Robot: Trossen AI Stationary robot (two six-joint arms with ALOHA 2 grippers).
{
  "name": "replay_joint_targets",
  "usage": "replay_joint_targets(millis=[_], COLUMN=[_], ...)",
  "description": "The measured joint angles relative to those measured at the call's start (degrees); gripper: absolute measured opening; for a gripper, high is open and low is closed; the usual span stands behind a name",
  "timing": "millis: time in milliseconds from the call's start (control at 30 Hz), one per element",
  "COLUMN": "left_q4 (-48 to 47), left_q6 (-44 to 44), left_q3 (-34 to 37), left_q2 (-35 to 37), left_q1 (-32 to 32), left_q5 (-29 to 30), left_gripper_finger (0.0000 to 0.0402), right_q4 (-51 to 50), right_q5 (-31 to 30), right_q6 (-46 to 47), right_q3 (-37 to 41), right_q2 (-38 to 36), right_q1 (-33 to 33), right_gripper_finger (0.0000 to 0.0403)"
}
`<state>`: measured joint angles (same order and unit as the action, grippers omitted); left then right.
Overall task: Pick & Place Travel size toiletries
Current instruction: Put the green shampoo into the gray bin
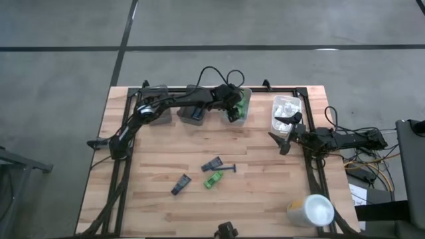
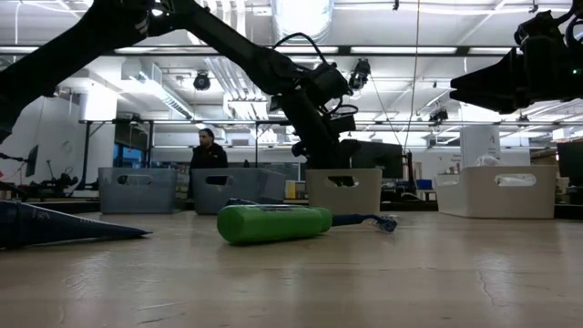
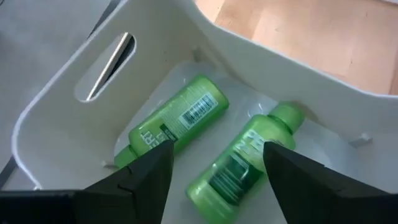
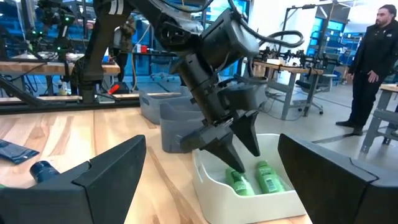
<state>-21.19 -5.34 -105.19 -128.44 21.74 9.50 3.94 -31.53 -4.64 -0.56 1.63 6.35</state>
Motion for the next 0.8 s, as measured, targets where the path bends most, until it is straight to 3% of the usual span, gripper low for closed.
replay_joint_targets(millis=[500, 800], left_q4=[-15.8, -24.2], left_q6=[0.0, 0.3], left_q3=[-14.4, -11.3], left_q2=[0.7, 7.9], left_q1=[-0.8, -5.0], left_q5=[0.0, 6.0], left_gripper_finger=[0.0250, 0.0249], right_q4=[0.0, 0.0], right_q5=[0.0, -0.1], right_q6=[0.1, 0.1], right_q3=[0.0, 0.0], right_q2=[0.0, 0.0], right_q1=[0.0, 0.0], right_gripper_finger=[0.0364, 0.0364])
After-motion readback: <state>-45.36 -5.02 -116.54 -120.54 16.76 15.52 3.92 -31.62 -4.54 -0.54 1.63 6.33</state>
